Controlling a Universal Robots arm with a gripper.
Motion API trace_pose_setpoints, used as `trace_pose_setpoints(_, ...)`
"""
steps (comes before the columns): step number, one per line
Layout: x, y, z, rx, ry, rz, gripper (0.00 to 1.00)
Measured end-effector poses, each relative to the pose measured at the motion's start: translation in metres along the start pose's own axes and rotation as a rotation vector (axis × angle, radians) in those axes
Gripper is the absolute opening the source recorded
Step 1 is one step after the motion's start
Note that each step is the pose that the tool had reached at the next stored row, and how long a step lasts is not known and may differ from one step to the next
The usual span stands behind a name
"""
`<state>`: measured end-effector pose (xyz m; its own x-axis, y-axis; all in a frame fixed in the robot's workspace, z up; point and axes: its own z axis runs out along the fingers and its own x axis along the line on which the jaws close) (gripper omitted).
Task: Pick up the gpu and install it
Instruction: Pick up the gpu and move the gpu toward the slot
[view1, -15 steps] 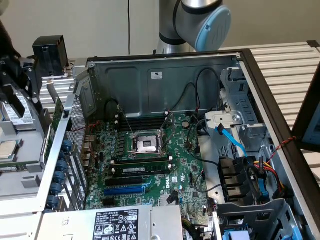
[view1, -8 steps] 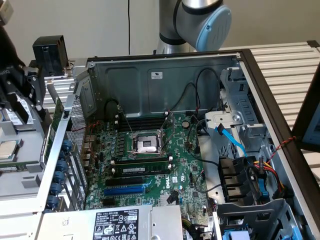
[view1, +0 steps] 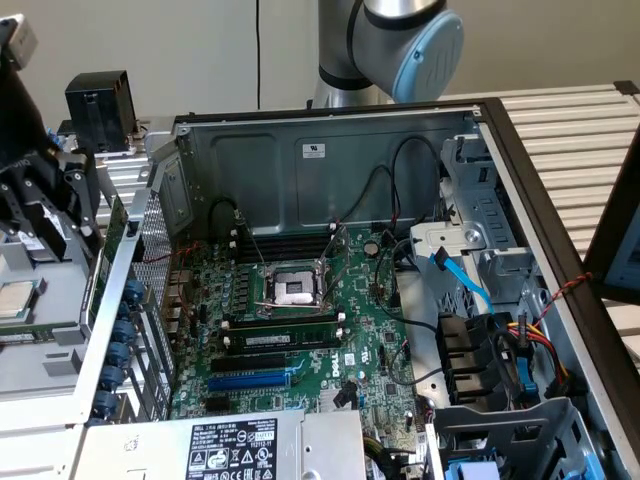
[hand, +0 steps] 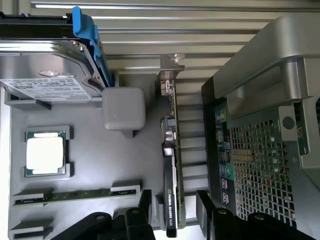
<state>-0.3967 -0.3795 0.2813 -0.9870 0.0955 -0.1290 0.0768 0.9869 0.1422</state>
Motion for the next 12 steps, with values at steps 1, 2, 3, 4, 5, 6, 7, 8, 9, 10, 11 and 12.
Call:
trace_pose_setpoints(1, -0.002, -0.0001, 0.0021, -0.0002, -0.0002, 0.001, 0.48)
trace_pose_setpoints(2, -0.004, -0.0002, 0.0043, -0.0006, -0.0003, 0.002, 0.48)
trace_pose_setpoints(3, -0.006, -0.0003, 0.0063, -0.0009, -0.0004, 0.003, 0.48)
trace_pose_setpoints(4, -0.007, -0.0004, 0.0084, -0.0016, -0.0007, 0.005, 0.48)
trace_pose_setpoints(5, -0.009, -0.0006, 0.0105, -0.0025, -0.001, 0.007, 0.48)
trace_pose_setpoints(6, -0.009, -0.0008, 0.0124, -0.0039, -0.0011, 0.008, 0.48)
trace_pose_setpoints(7, -0.009, -0.0009, 0.0136, -0.0053, -0.0001, 0.01, 0.48)
trace_pose_setpoints(8, -0.009, -0.001, 0.0141, -0.009, 0.0013, 0.011, 0.48)
trace_pose_setpoints(9, -0.009, -0.0011, 0.0145, -0.0165, 0.0022, 0.012, 0.48)
trace_pose_setpoints(10, -0.009, -0.0012, 0.0152, -0.0252, 0.0027, 0.014, 0.48)
trace_pose_setpoints(11, -0.009, -0.0013, 0.016, -0.0307, 0.0029, 0.017, 0.48)
trace_pose_setpoints(12, -0.008, -0.0014, 0.017, -0.0339, 0.0025, 0.021, 0.48)
